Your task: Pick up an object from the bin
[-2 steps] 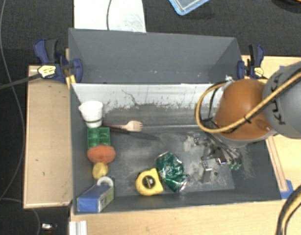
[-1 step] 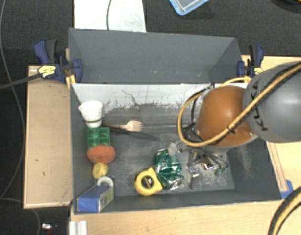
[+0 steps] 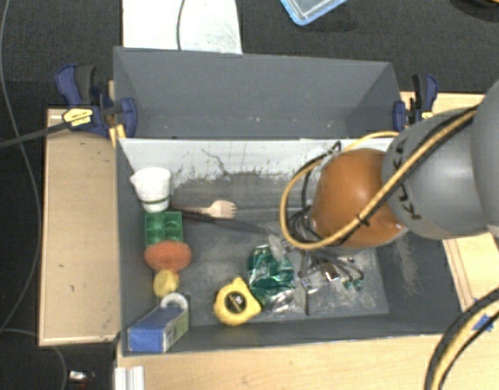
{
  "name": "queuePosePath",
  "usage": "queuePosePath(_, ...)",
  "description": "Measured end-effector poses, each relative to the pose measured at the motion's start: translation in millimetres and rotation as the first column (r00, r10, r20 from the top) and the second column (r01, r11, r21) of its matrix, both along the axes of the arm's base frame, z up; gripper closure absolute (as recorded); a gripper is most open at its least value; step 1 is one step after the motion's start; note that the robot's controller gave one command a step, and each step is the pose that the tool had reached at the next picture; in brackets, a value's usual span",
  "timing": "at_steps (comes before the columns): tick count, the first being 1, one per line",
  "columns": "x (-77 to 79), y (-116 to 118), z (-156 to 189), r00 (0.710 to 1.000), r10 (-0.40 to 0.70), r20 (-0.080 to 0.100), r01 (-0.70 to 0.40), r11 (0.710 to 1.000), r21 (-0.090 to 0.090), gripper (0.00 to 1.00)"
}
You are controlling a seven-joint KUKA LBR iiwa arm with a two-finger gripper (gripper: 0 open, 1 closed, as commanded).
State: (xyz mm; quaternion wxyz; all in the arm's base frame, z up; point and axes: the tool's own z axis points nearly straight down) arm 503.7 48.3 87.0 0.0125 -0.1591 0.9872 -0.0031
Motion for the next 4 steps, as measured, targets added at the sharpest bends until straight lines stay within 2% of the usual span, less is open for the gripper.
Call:
queuePosePath(1,3.4,-2.8,1.9,0.993,0.115,0.019,-0.115,0.993,-0.005,0.00)
queuePosePath(2,-2.4,-9.7,-16.8,0.976,-0.220,0.013,0.220,0.976,0.003,1.00)
queuePosePath(3,-2.4,-9.8,-16.8,0.976,-0.218,0.013,0.218,0.976,0.003,0.00)
queuePosePath(4,-2.4,-9.7,-16.8,0.976,-0.217,0.013,0.217,0.976,0.003,0.00)
